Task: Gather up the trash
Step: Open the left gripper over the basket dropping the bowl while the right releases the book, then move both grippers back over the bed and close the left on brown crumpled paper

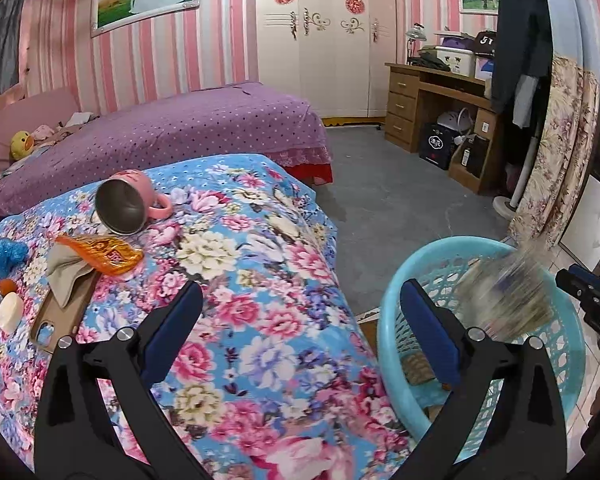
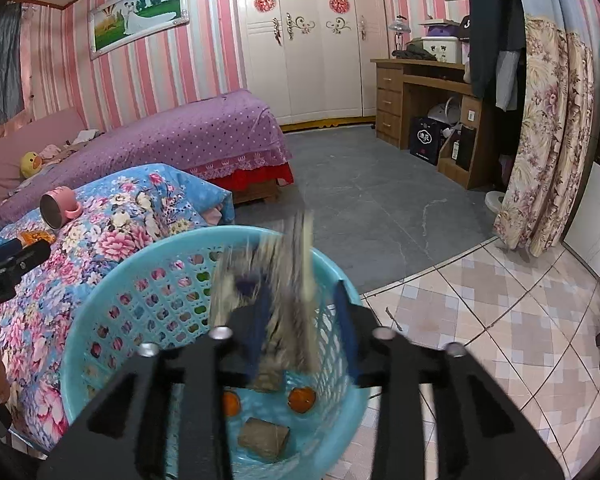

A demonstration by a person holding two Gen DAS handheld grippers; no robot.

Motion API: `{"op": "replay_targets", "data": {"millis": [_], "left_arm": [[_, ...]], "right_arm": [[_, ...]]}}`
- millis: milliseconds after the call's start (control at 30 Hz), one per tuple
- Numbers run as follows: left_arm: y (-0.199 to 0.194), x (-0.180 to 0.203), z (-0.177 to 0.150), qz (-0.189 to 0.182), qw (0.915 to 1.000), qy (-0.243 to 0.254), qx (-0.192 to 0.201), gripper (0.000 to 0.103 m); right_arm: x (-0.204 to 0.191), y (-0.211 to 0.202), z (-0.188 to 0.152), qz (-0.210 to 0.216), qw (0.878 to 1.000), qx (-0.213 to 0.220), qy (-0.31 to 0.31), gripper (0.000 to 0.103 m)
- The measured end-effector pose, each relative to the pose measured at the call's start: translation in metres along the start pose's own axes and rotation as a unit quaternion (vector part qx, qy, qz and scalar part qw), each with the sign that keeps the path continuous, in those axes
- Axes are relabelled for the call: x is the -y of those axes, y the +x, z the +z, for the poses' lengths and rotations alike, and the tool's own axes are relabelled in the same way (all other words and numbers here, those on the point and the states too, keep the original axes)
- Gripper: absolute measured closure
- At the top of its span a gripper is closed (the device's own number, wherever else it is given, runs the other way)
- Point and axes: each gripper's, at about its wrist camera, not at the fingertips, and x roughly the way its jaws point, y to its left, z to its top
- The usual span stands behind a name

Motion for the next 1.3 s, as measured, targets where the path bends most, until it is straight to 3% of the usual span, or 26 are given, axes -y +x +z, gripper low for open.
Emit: {"op": "replay_targets", "data": {"millis": [167,267,400,467,867,1100,1200,1300], "left_arm": [[-0.006,-0.01,0.001,0.004,1.0,-0.002,0.004,0.007],[-0.01,-0.017,0.0,0.007,0.9999,0.0,0.008,0.007],[-0.015,-0.027,0.0,0.013,0.9998,0.0,0.012,0.006],[-0.017,-0.035,-0.001,0.016,0.9998,-0.006,0.013,0.006],[-0.035,-0.097,0.001,0.043,0.9985,-0.023,0.023,0.006],[-0.041,-0.147,-0.004,0.063,0.9965,-0.047,0.027,0.006],[-0.041,-0.168,-0.009,0.064,0.9955,-0.065,0.025,0.006],[-0.04,-0.189,-0.015,0.067,0.9946,-0.078,0.017,0.006]], "right_arm": [[-0.009,-0.002,0.003,-0.008,1.0,0.013,0.0,0.035],[-0.014,-0.002,0.006,-0.013,1.0,0.017,0.001,0.027],[-0.023,-0.002,0.008,-0.019,1.0,0.021,-0.001,0.025],[-0.029,-0.001,0.009,-0.025,0.999,0.023,-0.003,0.015],[-0.078,0.003,0.017,-0.036,0.998,0.027,-0.039,0.012],[-0.111,0.002,0.023,-0.022,0.998,0.033,-0.047,0.012],[-0.132,0.002,0.023,-0.024,0.997,0.035,-0.064,0.004],[-0.151,0.002,0.023,-0.026,0.996,0.035,-0.079,0.004]]}}
